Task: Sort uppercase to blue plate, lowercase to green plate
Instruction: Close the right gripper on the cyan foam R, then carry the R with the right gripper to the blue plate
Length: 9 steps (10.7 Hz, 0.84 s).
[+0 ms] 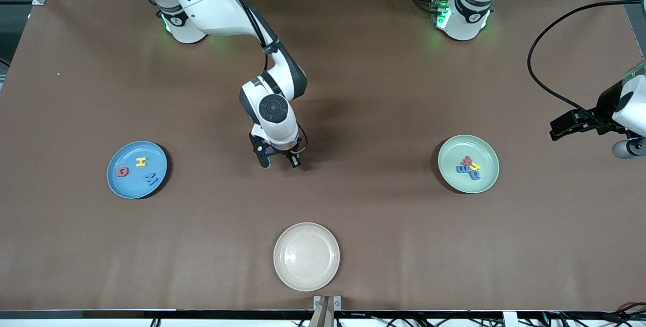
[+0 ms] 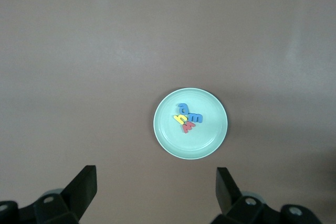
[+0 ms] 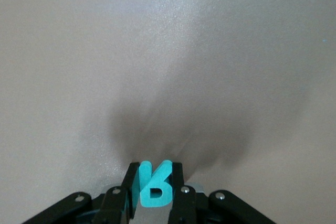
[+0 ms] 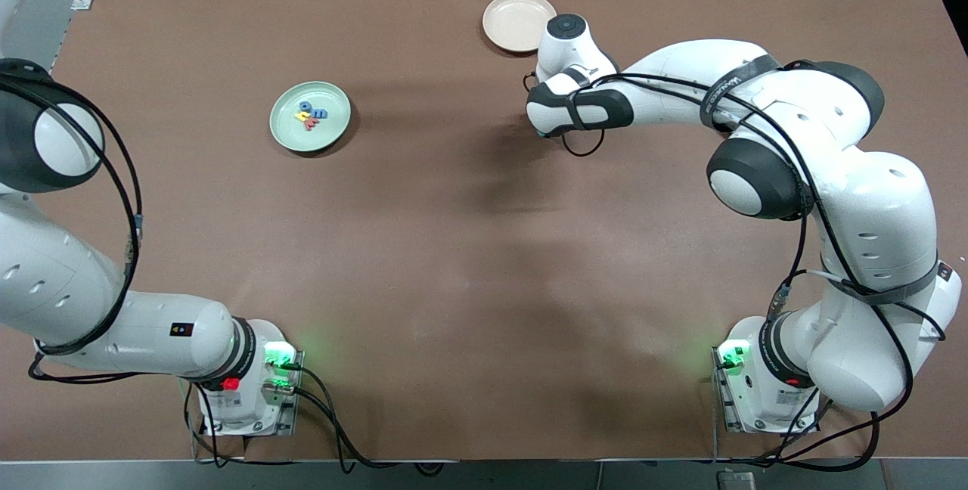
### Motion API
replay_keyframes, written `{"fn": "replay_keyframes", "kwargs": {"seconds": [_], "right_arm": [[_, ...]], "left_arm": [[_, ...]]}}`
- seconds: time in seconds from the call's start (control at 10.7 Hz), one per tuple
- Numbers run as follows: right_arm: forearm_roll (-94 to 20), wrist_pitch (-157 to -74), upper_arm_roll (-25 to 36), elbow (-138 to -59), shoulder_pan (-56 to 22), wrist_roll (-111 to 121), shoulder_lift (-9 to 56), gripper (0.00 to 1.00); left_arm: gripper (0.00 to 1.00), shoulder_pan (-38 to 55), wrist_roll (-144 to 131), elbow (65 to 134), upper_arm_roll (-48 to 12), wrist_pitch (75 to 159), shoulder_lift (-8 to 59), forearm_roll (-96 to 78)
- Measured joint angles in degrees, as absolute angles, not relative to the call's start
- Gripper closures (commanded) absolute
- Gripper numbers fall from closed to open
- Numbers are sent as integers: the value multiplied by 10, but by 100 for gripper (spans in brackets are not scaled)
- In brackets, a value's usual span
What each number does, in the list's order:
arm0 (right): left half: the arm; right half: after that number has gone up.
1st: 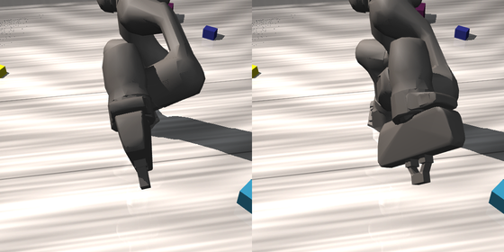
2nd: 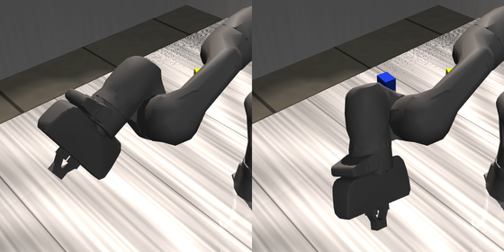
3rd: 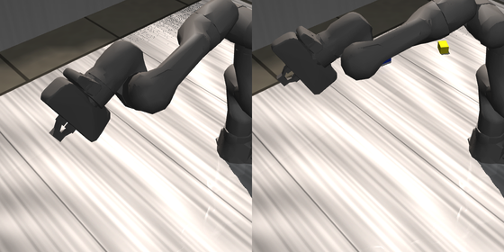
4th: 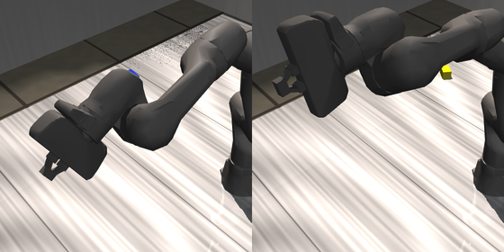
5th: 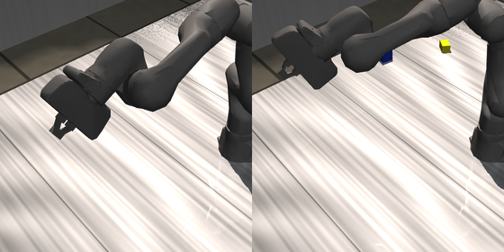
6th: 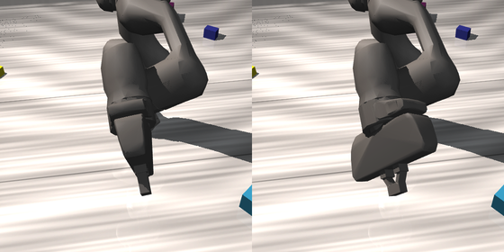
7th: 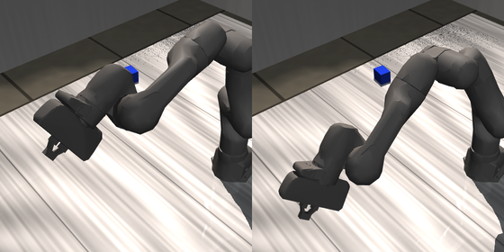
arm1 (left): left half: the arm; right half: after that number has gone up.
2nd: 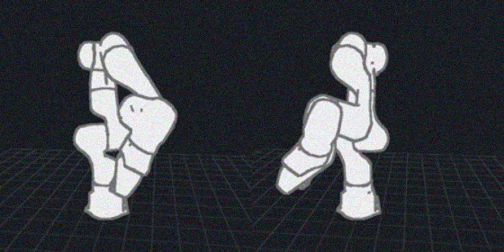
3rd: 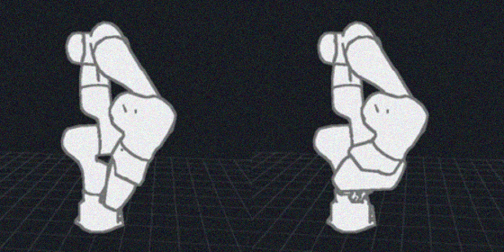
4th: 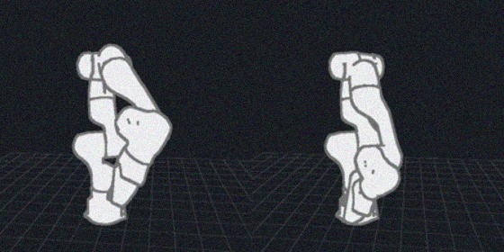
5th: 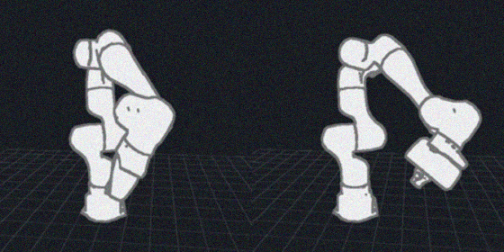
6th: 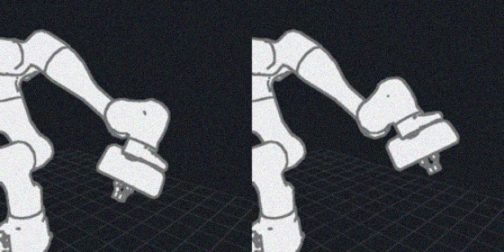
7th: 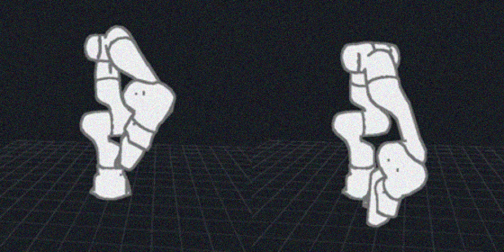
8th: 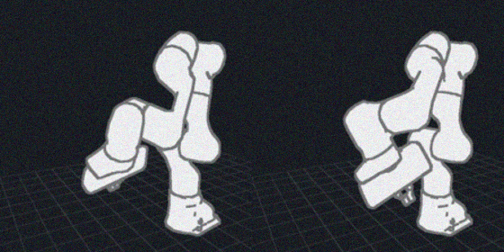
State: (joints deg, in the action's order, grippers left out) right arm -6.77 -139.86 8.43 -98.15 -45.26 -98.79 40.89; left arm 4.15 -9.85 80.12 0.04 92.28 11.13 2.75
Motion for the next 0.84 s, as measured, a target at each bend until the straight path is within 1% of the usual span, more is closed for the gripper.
{"fn": "replay_keyframes", "kwargs": {"seconds": [0.19, 0.47, 0.84], "right_arm": [[-53, -1387, 91, -980, -452, -988, 408, 100], [-47, -1333, 111, -977, -445, -939, 402, 100], [-46, -1269, 114, -994, -401, -824, 351, 100]], "left_arm": [[0, 43, -99, 801, 0, 923, 111, 28], [0, 44, -99, 801, 1, 923, 111, 28], [0, 44, -99, 801, -2, 923, 111, 27]]}}
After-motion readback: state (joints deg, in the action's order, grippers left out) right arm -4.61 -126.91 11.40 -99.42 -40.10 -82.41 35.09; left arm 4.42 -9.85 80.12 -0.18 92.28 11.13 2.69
